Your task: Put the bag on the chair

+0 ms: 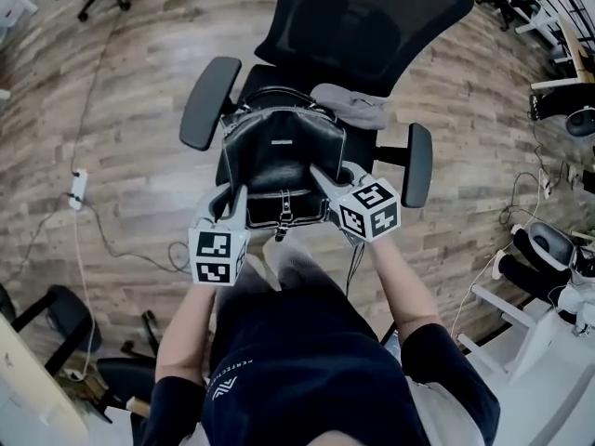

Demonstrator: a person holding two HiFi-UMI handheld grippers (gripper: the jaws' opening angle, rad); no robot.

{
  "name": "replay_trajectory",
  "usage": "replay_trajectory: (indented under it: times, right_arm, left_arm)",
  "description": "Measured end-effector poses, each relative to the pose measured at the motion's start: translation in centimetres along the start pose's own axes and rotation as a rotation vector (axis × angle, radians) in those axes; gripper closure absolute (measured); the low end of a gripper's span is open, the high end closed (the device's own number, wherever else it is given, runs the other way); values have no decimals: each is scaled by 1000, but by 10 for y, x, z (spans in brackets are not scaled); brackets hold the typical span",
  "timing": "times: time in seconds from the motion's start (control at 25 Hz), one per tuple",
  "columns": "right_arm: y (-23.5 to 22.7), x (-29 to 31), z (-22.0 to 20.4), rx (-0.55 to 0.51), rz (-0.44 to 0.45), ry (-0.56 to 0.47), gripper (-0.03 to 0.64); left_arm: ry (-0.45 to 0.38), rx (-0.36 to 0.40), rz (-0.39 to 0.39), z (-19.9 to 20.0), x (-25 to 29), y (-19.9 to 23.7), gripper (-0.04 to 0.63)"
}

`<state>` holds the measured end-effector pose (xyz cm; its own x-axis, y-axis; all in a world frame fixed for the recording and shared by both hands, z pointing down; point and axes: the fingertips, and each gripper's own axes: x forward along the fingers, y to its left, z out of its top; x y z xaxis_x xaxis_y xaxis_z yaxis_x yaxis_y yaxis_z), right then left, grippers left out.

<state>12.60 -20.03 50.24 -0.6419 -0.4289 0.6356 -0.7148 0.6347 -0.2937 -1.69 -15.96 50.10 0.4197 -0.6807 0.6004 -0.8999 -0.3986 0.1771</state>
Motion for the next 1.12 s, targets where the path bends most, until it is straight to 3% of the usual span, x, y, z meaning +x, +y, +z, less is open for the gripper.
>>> replay_trajectory:
  times: [0.4, 0.8, 1.12]
  right_arm:
    - [-32, 39, -11, -105, -1, 30, 583]
    - [-48, 66, -21, -133, -29, 38, 574]
    - [-69, 79, -32, -93, -46, 45, 556]
  left_arm:
    - [56, -6, 32, -21, 39, 8, 540]
    - [75, 8, 68, -33, 61, 19, 540]
    - [87, 8, 67, -33, 79, 17, 538]
